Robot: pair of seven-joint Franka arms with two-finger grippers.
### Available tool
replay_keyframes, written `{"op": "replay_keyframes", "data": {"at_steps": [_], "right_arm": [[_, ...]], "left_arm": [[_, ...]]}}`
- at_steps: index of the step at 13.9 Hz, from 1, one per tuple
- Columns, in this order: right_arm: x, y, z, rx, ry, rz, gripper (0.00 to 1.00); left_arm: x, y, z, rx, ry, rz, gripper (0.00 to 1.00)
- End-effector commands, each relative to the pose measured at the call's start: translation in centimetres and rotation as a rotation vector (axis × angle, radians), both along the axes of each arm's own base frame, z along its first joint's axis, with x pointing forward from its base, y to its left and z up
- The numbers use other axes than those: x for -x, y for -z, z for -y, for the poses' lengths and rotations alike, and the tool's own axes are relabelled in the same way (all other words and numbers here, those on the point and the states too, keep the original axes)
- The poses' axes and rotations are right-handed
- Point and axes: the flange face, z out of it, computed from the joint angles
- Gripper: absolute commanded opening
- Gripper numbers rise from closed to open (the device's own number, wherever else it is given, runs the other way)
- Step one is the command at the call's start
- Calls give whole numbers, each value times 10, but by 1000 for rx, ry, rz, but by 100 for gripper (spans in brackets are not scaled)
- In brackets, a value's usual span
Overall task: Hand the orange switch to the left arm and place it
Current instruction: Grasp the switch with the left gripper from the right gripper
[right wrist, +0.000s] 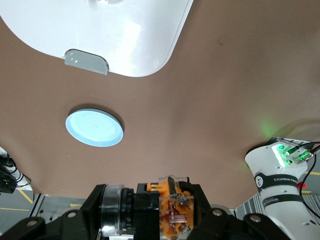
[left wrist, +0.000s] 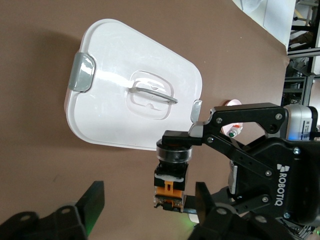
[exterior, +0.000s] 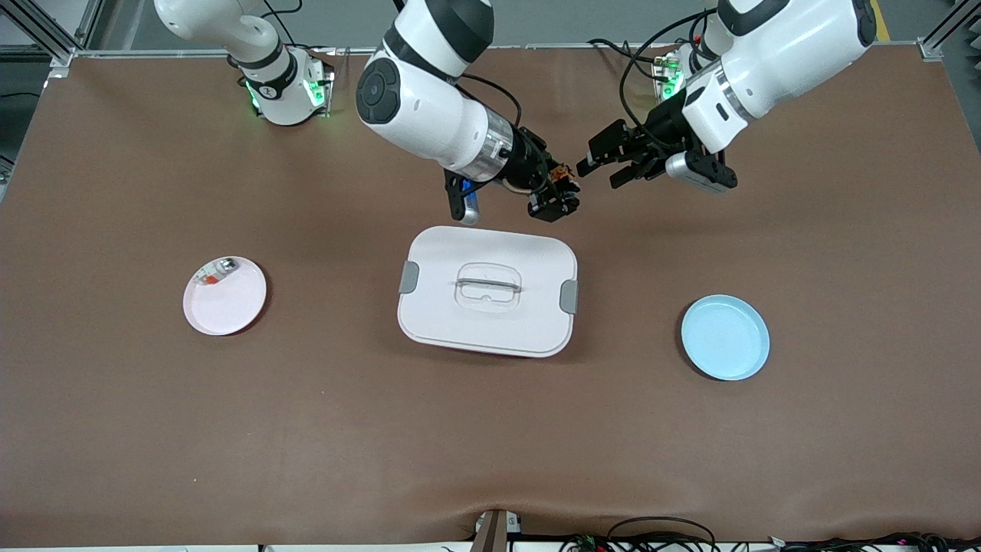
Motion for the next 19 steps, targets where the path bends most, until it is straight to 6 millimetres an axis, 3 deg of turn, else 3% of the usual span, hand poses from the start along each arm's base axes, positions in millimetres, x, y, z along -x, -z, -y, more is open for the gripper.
{"op": "replay_keyframes", "data": {"at_steps": [1, 10, 13, 17, 19], "right_arm": [[-3, -5, -5, -22, 19, -12, 12], [-3, -5, -5, -21, 18, -13, 12], [-3, -5, -5, -21, 18, -13, 12], [-3, -5, -5, -21, 18, -13, 12], [-3, -5, -5, -21, 18, -13, 12]], "left_arm": [[-7, 9, 2, 51, -5, 40, 79], [0, 30, 36, 41, 24, 43, 67], [1, 36, 42, 38, 34, 35, 46], [-2, 46, 47, 34, 61, 34, 0], [-6, 52, 45, 28, 92, 53, 0]]}}
